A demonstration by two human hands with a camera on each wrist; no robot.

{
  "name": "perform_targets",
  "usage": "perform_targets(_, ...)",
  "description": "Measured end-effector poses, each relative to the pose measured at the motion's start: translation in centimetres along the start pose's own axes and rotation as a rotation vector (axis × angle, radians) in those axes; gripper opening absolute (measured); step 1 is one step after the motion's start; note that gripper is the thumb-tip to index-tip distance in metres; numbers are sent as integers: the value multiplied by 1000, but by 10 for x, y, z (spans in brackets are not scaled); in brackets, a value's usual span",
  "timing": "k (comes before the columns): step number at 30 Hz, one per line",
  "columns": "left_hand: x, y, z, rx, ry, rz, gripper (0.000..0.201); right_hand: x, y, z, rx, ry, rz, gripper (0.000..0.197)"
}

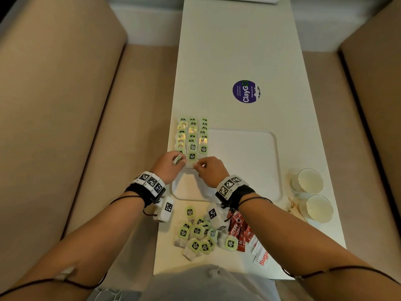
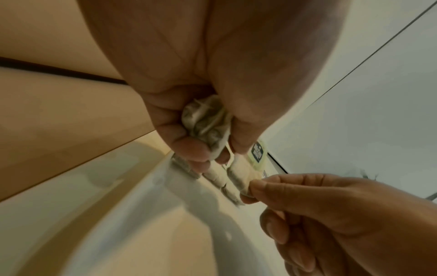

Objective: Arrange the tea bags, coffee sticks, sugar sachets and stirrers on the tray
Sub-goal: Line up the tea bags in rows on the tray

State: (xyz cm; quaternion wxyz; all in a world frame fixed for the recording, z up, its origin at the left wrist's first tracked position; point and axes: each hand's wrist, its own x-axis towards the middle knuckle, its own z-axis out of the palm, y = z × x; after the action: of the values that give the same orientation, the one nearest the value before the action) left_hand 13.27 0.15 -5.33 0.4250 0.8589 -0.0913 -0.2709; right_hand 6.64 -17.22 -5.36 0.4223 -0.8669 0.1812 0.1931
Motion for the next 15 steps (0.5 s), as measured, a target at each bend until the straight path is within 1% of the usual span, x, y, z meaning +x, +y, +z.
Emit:
perform_targets(4,10,-6,-4,6,144,-95,3,11,0,4,21,50,71,29)
perform_targets(7,13,-11,-8,24,239,-176,8,16,-1,6,-9,45,98,28)
perform_targets(10,16,-14,-9,70,254,-193,13,18,-2,9,-33,44,113,28)
perform_targets(15,21,-15,-6,62,238,-214,4,22,-6,10,-108,59,139,34)
